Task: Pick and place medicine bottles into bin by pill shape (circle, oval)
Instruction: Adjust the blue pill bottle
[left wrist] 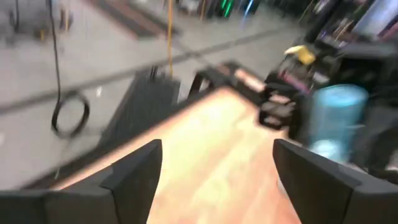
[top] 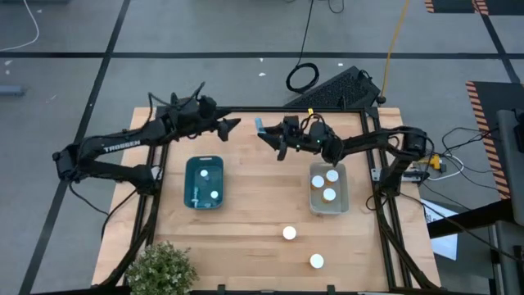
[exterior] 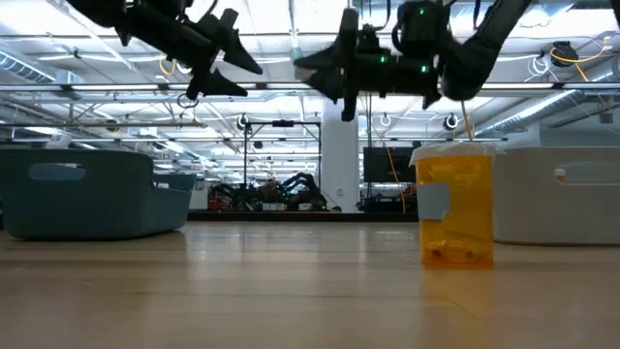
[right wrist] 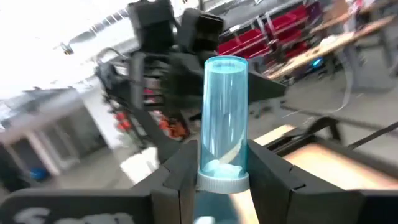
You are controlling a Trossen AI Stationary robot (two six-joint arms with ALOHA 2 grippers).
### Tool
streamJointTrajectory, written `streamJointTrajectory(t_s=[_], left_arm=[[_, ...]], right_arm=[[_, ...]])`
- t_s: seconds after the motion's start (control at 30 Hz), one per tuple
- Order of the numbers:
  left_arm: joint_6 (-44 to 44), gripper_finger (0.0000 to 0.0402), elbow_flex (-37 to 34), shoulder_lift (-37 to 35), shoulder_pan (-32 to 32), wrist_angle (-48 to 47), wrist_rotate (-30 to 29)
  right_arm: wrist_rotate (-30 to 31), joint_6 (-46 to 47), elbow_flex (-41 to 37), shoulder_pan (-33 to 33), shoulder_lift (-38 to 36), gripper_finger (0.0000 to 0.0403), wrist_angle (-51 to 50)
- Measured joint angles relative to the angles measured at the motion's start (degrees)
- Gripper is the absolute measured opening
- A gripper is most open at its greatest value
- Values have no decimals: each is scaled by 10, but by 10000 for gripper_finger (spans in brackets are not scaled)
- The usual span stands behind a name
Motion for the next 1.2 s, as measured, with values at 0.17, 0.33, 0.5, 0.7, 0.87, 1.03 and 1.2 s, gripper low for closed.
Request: streamJointTrajectory(t_s=[0.17, 0.33, 0.5, 0.7, 0.87, 1.03, 1.2], left_arm=[[-49, 279, 61, 0, 0, -105, 44], [-93, 275, 110, 0, -21, -132, 64], [-128, 291, 147, 0, -46, -150, 64], [-176, 321, 162, 0, -65, -152, 94], [-211, 325, 163, 0, -66, -155, 153], [-237, 306, 163, 0, -66, -155, 212], [-284, 303, 163, 1, -66, -149, 226]], right_arm=[[0, 55, 26, 17, -90, 111, -162], [-1, 45, 89, 21, -177, 111, -399], [0, 31, 158, 19, -220, 111, -582], [0, 64, 203, 24, -228, 111, -656], [3, 121, 204, 43, -228, 111, -661], [17, 175, 204, 74, -228, 111, -636], [61, 191, 204, 98, -228, 111, -635]])
